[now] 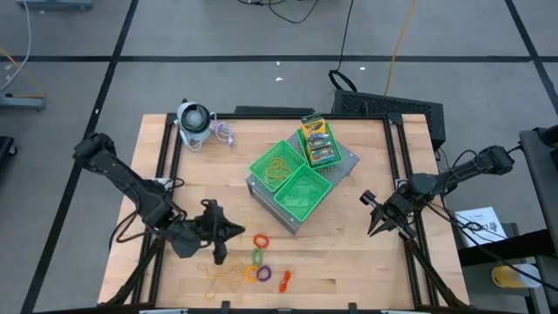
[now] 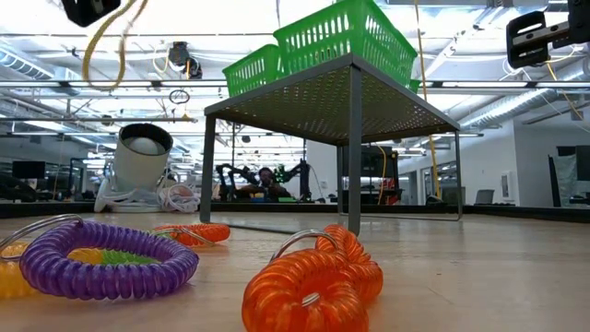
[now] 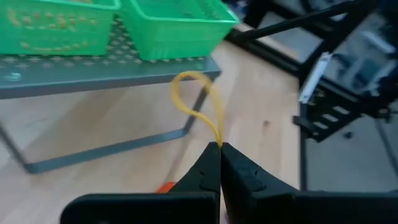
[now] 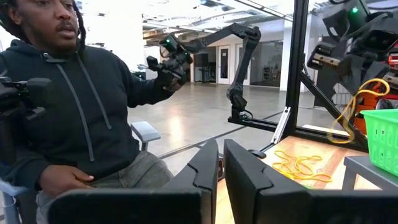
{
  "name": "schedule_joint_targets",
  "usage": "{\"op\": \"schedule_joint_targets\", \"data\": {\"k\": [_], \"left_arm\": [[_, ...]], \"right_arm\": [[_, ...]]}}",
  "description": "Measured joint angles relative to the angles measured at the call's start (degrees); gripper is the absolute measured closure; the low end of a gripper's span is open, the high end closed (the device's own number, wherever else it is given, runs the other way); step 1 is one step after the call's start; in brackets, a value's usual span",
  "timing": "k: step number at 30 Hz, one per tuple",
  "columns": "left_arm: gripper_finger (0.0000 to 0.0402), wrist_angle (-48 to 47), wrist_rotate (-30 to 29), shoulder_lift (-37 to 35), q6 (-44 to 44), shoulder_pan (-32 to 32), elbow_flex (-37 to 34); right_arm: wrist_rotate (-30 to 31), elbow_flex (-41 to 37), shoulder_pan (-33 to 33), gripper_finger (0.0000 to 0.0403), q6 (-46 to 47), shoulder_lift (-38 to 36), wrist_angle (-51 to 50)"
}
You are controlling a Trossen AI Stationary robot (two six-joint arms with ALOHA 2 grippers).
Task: Pick & Place Office Desk Supplies
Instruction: Put the yellow rubber band into the top left green bin on the shelf
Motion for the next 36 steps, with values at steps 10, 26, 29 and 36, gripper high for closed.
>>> {"op": "schedule_joint_targets", "data": {"k": [10,26,29,36], "left_arm": [[0.0401,39.3,4.62,-10.03,22.13,-2.63,-16.7],[0.0401,50.24,27.87,-12.62,23.76,4.86,-21.94],[0.0401,52.22,33.41,-12.6,28.43,5.84,-21.94],[0.0401,53.64,40.78,-12.6,38.11,7.09,-21.87]], "right_arm": [[0.02,0.01,0.02,0.0383,-0.01,0.02,-0.01],[0.02,0.01,0.0,0.0383,0.01,0.0,-0.01],[0.01,-0.01,0.01,0.0383,0.01,0.01,-0.03],[0.02,0.01,0.01,0.0383,0.0,0.02,-0.02]]}}
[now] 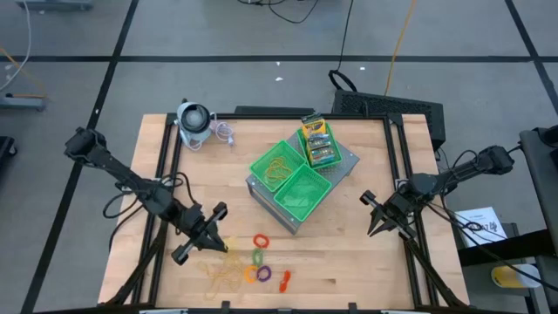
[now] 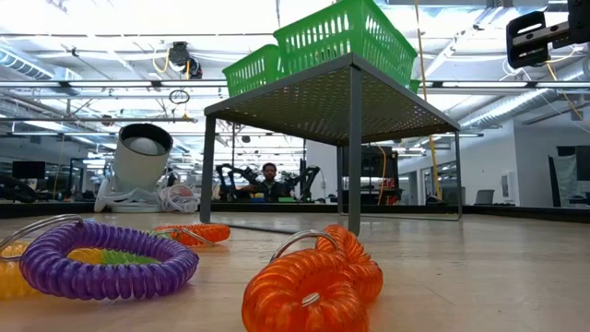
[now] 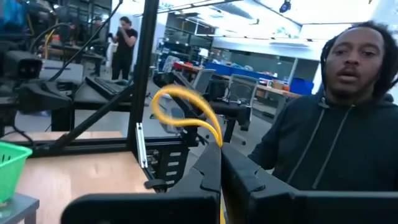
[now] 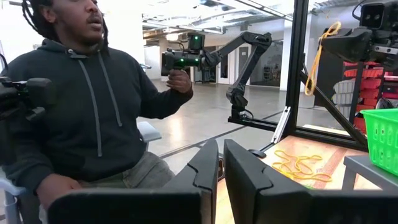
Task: Pick & Place Office Desk Supplies
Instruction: Put the yellow rubber band into the top left green bin on the shelf
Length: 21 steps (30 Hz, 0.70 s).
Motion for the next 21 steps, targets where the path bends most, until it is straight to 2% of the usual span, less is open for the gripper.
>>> {"op": "schedule_joint_targets", "data": {"k": [9,15,21], "left_arm": [[0.0401,-0.11,0.27,0.0,1.93,0.25,0.0],[0.04,-0.07,-6.34,0.0,7.77,0.26,0.02],[0.0395,7.9,-17.75,0.02,22.54,1.12,0.04]], "right_arm": [[0.0,0.0,0.01,0.0383,-0.01,-0.02,0.01],[0.0,0.0,0.01,0.0383,0.01,0.0,0.01],[0.0,0.0,0.0,0.0383,0.0,-0.02,0.01]]}}
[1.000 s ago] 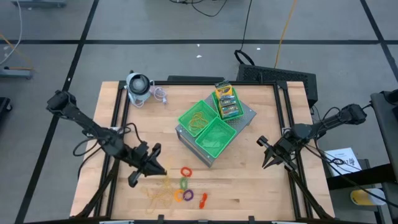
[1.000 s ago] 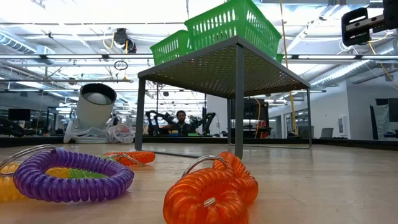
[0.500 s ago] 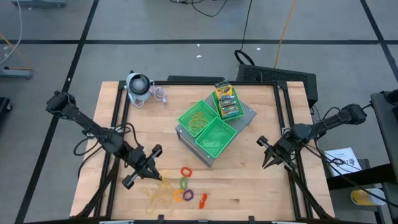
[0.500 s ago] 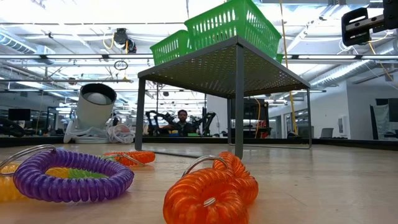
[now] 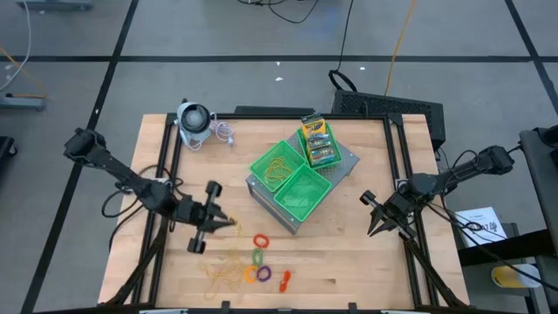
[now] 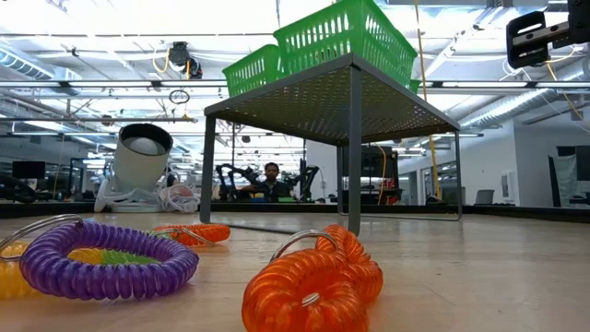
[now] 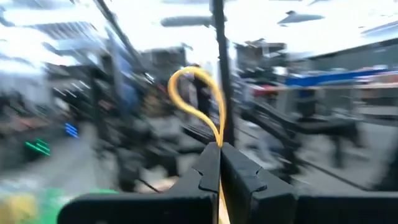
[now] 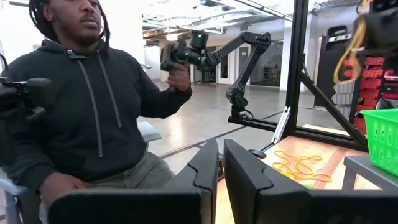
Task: Pick & Place Office Desk Supplies
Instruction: Put the yellow rubber band into the top left green bin on the shelf
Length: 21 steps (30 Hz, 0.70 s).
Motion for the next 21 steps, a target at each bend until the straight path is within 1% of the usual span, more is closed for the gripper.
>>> {"op": "schedule_joint_targets", "data": {"k": [2,5,7,10,12,15,18,21], "left_arm": [[0.0395,3.22,-1.03,-0.02,3.71,1.59,0.0],[0.0393,7.12,-1.22,-0.02,5.64,4.97,0.0],[0.0393,9.08,-1.25,-0.02,5.34,7.7,0.06],[0.0393,9.07,-1.36,0.0,3.18,12.22,1.82],[0.0393,6.91,-1.36,0.4,1.08,15.34,3.81],[0.0393,0.75,-1.77,2.52,-1.28,19.58,7.63],[0.0392,-4.87,-2.28,5.96,-2.24,23.09,12.21],[0.0392,-8.95,-2.28,10.17,-3.84,25.78,15.35]], "right_arm": [[0.0,-0.01,-0.01,0.0383,0.0,0.01,-0.01],[0.0,-0.01,-0.01,0.0383,0.01,0.01,0.0],[0.0,0.0,-0.01,0.0383,-0.01,0.0,0.0],[0.0,-0.02,0.0,0.0383,0.01,0.02,0.0],[-0.01,-0.01,-0.01,0.0383,0.0,0.0,0.0],[-0.02,-0.02,0.0,0.0383,0.0,0.01,0.0],[0.0,0.0,-0.01,0.0383,0.01,0.02,0.0],[0.0,0.0,-0.01,0.0383,0.0,0.02,0.0]]}}
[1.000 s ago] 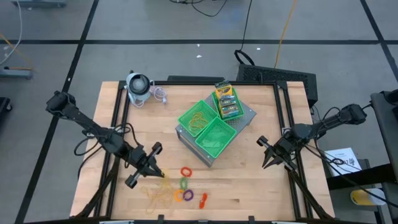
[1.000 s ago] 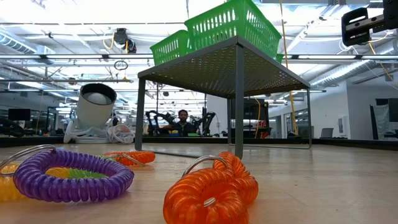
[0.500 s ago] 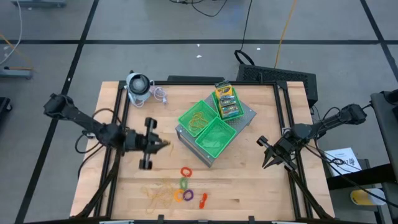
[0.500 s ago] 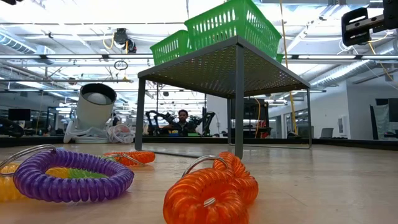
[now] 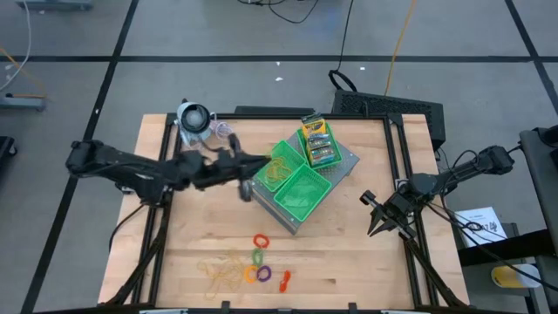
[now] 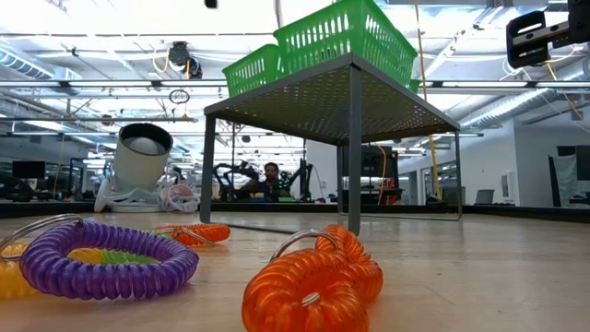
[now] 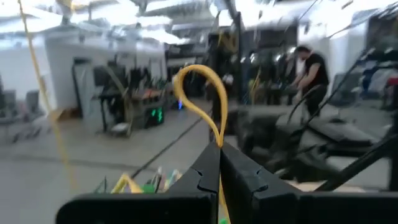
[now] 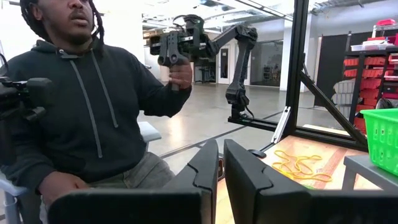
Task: Pick & Place Office Desk Supplies
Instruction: Put the yellow rubber band into the top left green bin on the shelf
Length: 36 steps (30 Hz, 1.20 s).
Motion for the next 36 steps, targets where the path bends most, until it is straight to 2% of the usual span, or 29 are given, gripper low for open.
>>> {"op": "schedule_joint_targets", "data": {"k": [3,6,13,23,30,33,36], "left_arm": [[0.0392,-0.7,-1.08,4.27,-1.44,1.94,1.77],[0.0392,-0.83,-4.76,7.21,-2.65,2.95,2.75],[0.0392,-6.4,-12.24,9.35,-6.18,3.45,2.78],[0.0392,-19.11,-12.38,9.35,-15.98,3.41,2.78],[0.0391,-19.56,-10.38,9.35,-20.3,3.39,2.78],[0.0379,-19.53,-10.4,9.35,-20.75,3.41,2.78],[0.0348,-19.52,-10.4,9.35,-20.61,3.41,2.78]], "right_arm": [[0.0,0.0,0.02,0.0383,0.01,-0.02,0.01],[0.0,0.0,0.02,0.0383,-0.01,-0.01,0.0],[0.0,0.0,0.02,0.0383,0.01,-0.02,-0.02],[0.0,0.0,0.02,0.0383,-0.01,0.0,0.0],[0.0,-0.01,0.02,0.0383,0.01,-0.02,0.0],[0.0,0.0,0.0,0.0383,-0.01,0.0,0.0],[-0.01,0.0,0.0,0.0383,0.0,-0.02,0.0]]}}
